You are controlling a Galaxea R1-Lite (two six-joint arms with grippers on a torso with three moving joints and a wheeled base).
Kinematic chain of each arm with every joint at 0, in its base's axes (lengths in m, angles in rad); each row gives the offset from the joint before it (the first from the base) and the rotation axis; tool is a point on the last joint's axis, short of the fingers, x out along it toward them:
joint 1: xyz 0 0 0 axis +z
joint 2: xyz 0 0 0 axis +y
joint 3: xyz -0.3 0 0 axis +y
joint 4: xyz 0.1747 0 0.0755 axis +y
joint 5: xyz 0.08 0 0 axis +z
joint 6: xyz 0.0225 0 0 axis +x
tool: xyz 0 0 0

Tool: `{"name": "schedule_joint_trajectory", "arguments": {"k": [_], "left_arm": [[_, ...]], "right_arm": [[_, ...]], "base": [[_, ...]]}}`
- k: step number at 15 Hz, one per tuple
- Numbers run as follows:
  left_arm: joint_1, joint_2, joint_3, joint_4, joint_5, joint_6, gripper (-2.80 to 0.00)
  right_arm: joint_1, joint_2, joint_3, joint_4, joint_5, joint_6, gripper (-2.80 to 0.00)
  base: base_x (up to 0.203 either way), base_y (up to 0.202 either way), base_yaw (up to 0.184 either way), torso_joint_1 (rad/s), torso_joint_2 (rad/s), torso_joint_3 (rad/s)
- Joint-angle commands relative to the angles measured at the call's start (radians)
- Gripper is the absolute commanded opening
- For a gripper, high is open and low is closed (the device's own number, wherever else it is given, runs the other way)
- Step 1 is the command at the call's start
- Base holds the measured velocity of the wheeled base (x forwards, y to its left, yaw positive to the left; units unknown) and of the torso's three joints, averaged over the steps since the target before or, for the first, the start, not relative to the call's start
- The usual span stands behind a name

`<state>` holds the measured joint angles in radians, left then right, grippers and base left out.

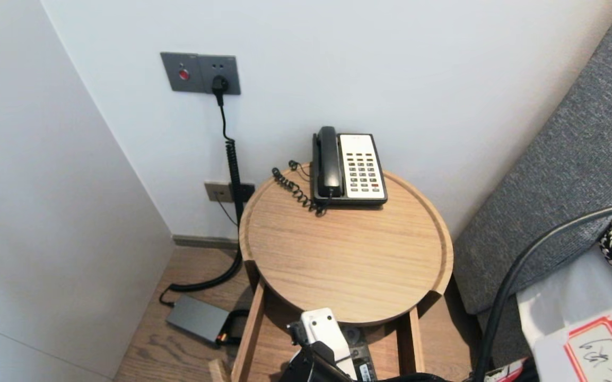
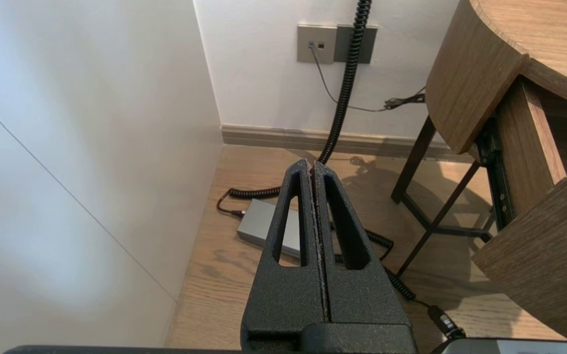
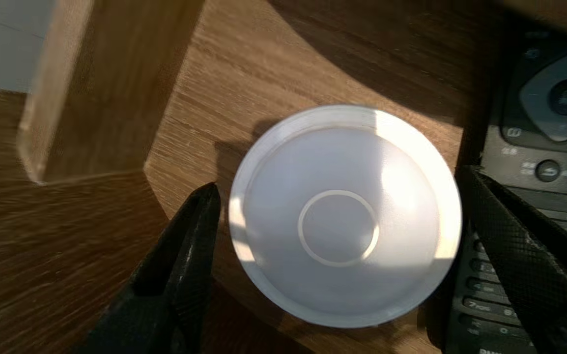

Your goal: Put the remote controls on the table in the drawer one by one

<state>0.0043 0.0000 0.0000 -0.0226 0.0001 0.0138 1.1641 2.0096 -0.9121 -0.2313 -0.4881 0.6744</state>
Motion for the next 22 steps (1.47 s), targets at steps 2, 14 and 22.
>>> {"name": "schedule_joint_trajectory", "arguments": {"k": [2, 14, 22], "left_arm": [[0.000, 0.000, 0.014, 0.000, 0.000, 0.000, -2.80], [0.000, 0.000, 0.014, 0.000, 0.001, 0.000, -2.80], [0.000, 0.000, 0.014, 0.000, 0.001, 0.000, -2.80]], "right_arm": [[-0.001, -0.063, 0.004, 0.004, -0.003, 0.000, 0.00], [-0.052, -0.331, 0.141, 0.032, 0.000, -0.018, -2.80], [-0.168, -0.423, 0.212, 0.066, 0.003, -0.018, -2.80]], "base": [[0.000, 0.000, 0.000, 0.000, 0.00, 0.000], [0.000, 0.000, 0.000, 0.000, 0.00, 0.000], [0.000, 0.000, 0.000, 0.000, 0.00, 0.000]]}}
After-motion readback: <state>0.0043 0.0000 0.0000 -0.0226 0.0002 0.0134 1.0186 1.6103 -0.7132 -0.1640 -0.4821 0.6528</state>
